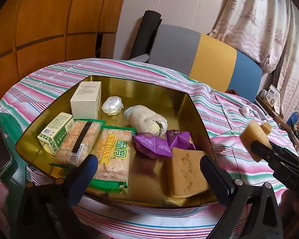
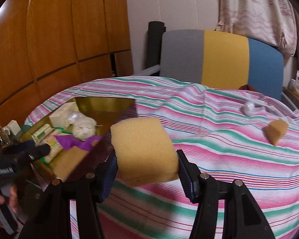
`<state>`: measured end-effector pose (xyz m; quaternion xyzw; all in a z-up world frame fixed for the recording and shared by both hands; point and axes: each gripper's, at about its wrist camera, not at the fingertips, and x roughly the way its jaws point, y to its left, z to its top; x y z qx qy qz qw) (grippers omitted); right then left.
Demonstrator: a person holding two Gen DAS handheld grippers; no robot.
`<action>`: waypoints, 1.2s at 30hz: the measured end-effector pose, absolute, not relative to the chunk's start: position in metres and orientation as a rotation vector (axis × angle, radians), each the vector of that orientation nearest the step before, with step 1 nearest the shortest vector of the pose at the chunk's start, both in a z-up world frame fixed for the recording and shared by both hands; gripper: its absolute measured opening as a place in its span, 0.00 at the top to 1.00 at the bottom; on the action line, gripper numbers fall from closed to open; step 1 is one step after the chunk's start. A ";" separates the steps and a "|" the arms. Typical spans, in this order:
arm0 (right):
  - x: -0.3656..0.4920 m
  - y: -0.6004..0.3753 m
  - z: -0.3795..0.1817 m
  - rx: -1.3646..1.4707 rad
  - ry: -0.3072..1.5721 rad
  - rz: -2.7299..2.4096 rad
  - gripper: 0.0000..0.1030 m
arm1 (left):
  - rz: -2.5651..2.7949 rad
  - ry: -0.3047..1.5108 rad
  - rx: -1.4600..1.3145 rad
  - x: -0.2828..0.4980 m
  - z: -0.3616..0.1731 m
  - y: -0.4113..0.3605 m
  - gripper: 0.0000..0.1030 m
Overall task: Organize objects
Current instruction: 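Lower the sponge cake into the tray and open the right gripper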
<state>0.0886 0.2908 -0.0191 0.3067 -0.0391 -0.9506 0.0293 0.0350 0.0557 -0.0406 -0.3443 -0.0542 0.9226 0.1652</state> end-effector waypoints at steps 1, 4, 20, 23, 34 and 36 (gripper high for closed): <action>0.086 0.285 -0.019 0.950 -0.131 -2.921 0.45 | 2.631 -0.153 -0.981 0.036 -0.041 0.056 0.00; 0.079 0.271 -0.017 0.955 -0.135 -2.893 0.45 | 2.635 -0.145 -0.969 0.039 -0.039 0.058 0.00; -0.009 0.206 -0.008 1.082 0.064 -2.804 0.43 | 2.692 -0.167 -1.031 0.034 -0.041 0.048 0.00; -0.028 0.201 -0.013 1.146 0.096 -2.811 0.41 | 2.684 -0.209 -1.049 0.031 -0.042 0.045 0.00; -0.033 0.210 -0.013 1.110 0.052 -2.835 0.21 | 2.687 -0.211 -1.050 0.033 -0.041 0.046 0.00; -0.029 0.208 -0.010 1.088 0.064 -2.852 0.21 | 2.688 -0.210 -1.051 0.034 -0.041 0.046 0.00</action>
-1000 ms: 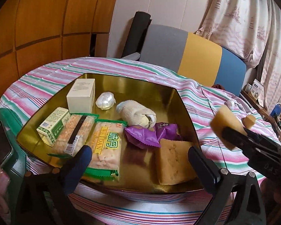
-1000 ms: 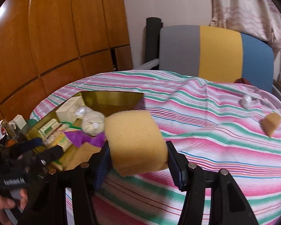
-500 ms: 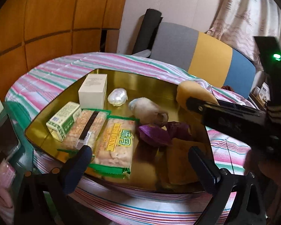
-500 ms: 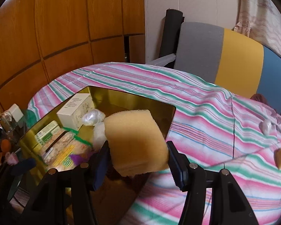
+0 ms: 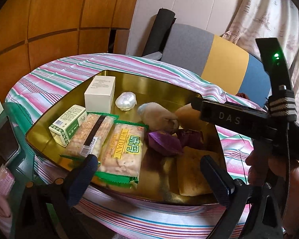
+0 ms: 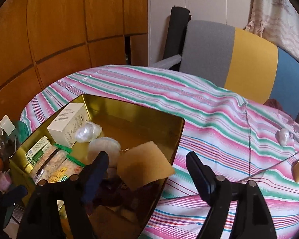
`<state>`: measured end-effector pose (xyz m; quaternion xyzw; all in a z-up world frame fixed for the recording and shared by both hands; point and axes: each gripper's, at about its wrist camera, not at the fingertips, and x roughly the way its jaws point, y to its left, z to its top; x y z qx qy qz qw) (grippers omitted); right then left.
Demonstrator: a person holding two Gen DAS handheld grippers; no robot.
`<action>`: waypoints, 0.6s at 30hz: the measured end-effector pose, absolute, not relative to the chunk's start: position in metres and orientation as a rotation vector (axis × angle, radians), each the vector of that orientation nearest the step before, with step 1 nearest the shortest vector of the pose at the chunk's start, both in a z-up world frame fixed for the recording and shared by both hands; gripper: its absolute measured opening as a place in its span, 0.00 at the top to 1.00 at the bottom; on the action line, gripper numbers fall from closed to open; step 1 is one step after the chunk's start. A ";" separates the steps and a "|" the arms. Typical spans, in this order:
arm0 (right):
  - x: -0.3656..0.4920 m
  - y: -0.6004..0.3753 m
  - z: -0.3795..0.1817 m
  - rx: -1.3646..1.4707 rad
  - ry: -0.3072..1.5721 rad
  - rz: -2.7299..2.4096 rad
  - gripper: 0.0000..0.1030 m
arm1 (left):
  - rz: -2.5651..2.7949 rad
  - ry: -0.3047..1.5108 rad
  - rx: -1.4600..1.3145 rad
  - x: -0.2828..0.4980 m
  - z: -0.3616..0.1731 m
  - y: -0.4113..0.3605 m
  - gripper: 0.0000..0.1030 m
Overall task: Organize objects
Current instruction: 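Lower the sponge cake into the tray and open the right gripper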
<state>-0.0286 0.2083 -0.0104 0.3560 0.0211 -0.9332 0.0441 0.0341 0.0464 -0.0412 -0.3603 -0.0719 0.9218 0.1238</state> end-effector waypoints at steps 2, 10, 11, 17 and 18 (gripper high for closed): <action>-0.026 0.210 -0.009 1.084 0.060 -2.853 0.21 | 2.688 -0.209 -1.050 0.035 -0.041 0.047 0.00; -0.011 0.217 -0.003 1.045 0.090 -2.892 0.21 | 2.689 -0.214 -1.040 0.039 -0.040 0.050 0.00; -0.009 0.217 -0.002 1.039 0.105 -2.897 0.21 | 2.688 -0.212 -1.042 0.039 -0.040 0.051 0.00; -0.005 0.225 0.000 1.075 0.140 -2.939 0.21 | 2.677 -0.224 -1.047 0.041 -0.038 0.053 0.00; -0.003 0.228 0.000 1.080 0.132 -2.940 0.21 | 2.676 -0.226 -1.043 0.042 -0.037 0.053 0.00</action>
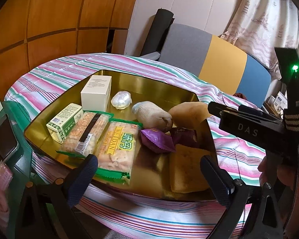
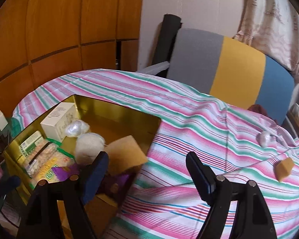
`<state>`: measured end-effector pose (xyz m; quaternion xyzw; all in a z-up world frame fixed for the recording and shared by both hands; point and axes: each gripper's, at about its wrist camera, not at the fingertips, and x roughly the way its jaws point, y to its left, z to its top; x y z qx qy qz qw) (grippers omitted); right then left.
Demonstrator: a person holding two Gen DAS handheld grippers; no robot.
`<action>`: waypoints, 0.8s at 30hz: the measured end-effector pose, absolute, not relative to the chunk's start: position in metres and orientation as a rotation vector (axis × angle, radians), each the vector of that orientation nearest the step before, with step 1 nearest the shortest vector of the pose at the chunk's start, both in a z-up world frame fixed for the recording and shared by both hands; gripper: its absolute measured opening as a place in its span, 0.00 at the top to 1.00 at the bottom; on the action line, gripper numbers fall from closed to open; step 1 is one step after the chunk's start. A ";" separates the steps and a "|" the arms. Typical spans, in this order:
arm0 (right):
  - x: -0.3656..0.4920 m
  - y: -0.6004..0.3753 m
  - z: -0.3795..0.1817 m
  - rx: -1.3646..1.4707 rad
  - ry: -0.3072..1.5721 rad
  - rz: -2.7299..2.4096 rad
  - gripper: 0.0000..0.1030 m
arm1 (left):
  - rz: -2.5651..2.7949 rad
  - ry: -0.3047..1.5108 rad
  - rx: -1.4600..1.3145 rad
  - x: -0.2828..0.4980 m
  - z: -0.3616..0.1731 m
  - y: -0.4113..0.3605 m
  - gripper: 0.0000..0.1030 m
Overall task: Organize objects
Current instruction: 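Lower the sponge cake into the tray and open the right gripper, then move both grippers from the tray back toward the remaining items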
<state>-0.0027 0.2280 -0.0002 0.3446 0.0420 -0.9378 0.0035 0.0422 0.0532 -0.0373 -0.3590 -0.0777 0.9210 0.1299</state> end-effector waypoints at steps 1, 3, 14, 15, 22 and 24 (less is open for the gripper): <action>-0.002 0.231 -0.001 1.092 0.125 -2.943 0.21 | 2.676 -0.226 -1.039 0.043 -0.036 0.054 0.00; 0.001 0.238 -0.002 1.114 0.111 -2.952 0.21 | 2.670 -0.222 -1.032 0.044 -0.035 0.055 0.00; 0.016 0.293 -0.021 1.240 0.050 -3.017 0.21 | 2.622 -0.159 -0.982 0.059 -0.028 0.076 0.00; 0.018 0.300 -0.024 1.259 0.037 -3.025 0.21 | 2.612 -0.148 -0.981 0.061 -0.028 0.081 0.00; 0.032 0.340 -0.041 1.354 -0.054 -3.060 0.21 | 2.545 -0.085 -0.973 0.073 -0.026 0.107 0.00; 0.037 0.351 -0.045 1.387 -0.067 -3.069 0.21 | 2.529 -0.062 -0.963 0.077 -0.024 0.115 0.00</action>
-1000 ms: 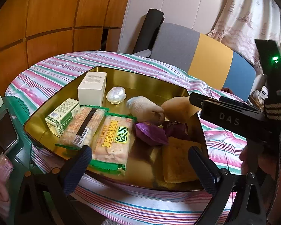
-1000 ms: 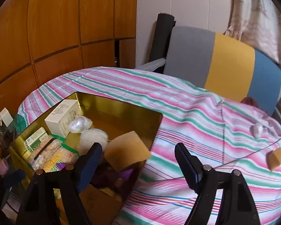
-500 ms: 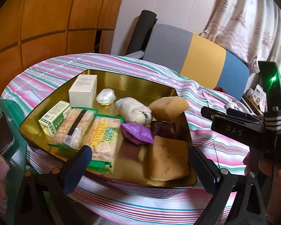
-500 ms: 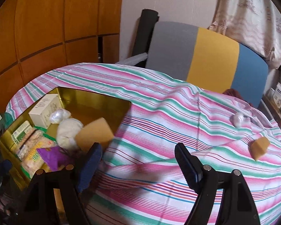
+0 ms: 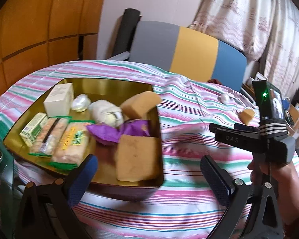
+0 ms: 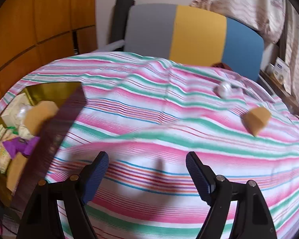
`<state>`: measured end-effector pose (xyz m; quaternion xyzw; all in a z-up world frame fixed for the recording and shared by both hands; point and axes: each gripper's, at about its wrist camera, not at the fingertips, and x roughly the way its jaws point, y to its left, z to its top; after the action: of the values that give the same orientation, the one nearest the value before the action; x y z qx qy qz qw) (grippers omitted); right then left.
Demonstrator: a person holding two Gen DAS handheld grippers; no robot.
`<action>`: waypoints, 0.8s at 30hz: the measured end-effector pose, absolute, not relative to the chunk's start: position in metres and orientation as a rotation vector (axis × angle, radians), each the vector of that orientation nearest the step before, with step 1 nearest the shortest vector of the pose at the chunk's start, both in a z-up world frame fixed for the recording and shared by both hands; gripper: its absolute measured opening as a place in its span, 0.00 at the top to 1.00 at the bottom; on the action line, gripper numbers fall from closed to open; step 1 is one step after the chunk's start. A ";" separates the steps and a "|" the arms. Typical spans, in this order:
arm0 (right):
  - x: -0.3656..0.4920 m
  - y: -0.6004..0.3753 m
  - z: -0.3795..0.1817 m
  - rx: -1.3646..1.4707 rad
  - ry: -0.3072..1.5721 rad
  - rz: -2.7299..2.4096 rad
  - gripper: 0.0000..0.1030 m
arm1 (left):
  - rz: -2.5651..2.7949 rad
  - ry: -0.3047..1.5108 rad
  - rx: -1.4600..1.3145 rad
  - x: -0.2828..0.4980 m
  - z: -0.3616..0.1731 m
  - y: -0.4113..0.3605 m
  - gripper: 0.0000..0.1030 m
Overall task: Organize objects
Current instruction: 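Move both grippers from the tray back toward the remaining items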
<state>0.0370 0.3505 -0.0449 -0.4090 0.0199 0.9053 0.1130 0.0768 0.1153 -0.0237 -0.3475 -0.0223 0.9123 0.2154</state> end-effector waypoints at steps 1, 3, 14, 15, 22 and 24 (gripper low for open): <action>0.040 0.356 -0.047 -1.204 0.063 2.647 0.21 | 2.519 -0.050 -0.955 0.079 -0.022 0.120 0.00; 0.043 0.366 -0.050 -1.207 0.069 2.630 0.21 | 2.503 -0.028 -0.941 0.082 -0.020 0.128 0.00; 0.066 0.420 -0.062 -1.203 0.147 2.524 0.21 | 2.397 0.067 -0.931 0.094 -0.019 0.171 0.00; 0.067 0.426 -0.063 -1.203 0.163 2.513 0.21 | 2.385 0.077 -0.932 0.096 -0.019 0.176 0.00; 0.078 0.461 -0.068 -1.151 0.196 2.454 0.21 | 2.339 0.123 -0.928 0.100 -0.022 0.193 0.00; 0.080 0.477 -0.068 -1.123 0.224 2.431 0.21 | 2.325 0.126 -0.935 0.099 -0.024 0.197 0.00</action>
<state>0.0803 0.4768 -0.0678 -0.4073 0.0812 0.8814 0.2253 0.0992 0.1969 -0.0237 -0.3542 0.0479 0.8806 0.3112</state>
